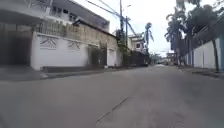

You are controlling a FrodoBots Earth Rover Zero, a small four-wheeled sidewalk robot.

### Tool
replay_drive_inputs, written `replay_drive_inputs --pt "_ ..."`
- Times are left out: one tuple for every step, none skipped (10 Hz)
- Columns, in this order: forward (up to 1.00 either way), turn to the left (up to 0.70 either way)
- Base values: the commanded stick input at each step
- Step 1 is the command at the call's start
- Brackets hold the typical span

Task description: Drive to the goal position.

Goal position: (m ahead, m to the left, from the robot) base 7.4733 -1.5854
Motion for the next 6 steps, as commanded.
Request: replay_drive_inputs --pt "1.00 0.00" --pt "1.00 0.00" --pt "1.00 0.00" --pt "1.00 0.00" --pt "1.00 0.00" --pt "1.00 0.00"
